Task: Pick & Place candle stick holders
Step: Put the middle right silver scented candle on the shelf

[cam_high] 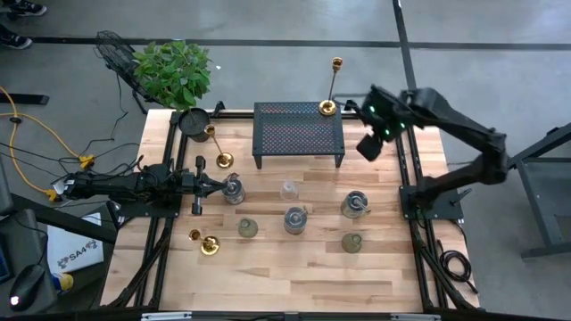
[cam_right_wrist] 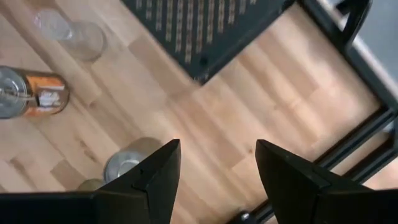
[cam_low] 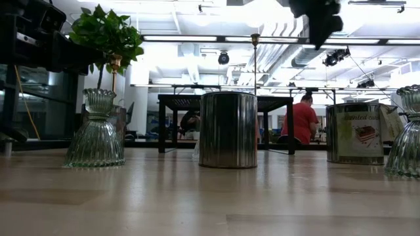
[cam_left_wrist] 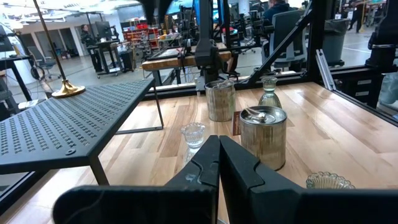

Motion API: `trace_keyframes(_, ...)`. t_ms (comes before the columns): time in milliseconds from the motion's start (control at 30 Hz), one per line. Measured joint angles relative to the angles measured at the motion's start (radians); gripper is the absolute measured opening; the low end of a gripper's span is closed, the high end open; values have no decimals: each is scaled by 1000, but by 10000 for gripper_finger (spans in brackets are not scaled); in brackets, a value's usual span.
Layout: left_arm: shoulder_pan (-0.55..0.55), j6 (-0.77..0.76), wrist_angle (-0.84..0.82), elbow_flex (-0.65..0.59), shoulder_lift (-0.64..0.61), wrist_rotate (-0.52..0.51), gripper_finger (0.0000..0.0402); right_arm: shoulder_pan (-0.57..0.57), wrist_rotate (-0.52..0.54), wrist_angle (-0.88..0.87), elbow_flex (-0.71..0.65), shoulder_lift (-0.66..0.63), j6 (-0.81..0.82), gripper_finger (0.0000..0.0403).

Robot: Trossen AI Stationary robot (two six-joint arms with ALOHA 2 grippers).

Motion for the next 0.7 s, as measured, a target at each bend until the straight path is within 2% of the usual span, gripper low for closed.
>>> trace_keyframes(167,0,0,0,0,0,0,0,111,-1,59,-190,-133,171,201)
trace_keyframes(300,0,0,0,0,0,0,0,217,-4,129,-314,-192,286,201)
trace_keyframes(500,0,0,0,0,0,0,0,347,-3,194,-437,-181,426,201)
trace_keyframes(700,0,0,0,0,0,0,0,424,-2,275,-535,-153,554,201)
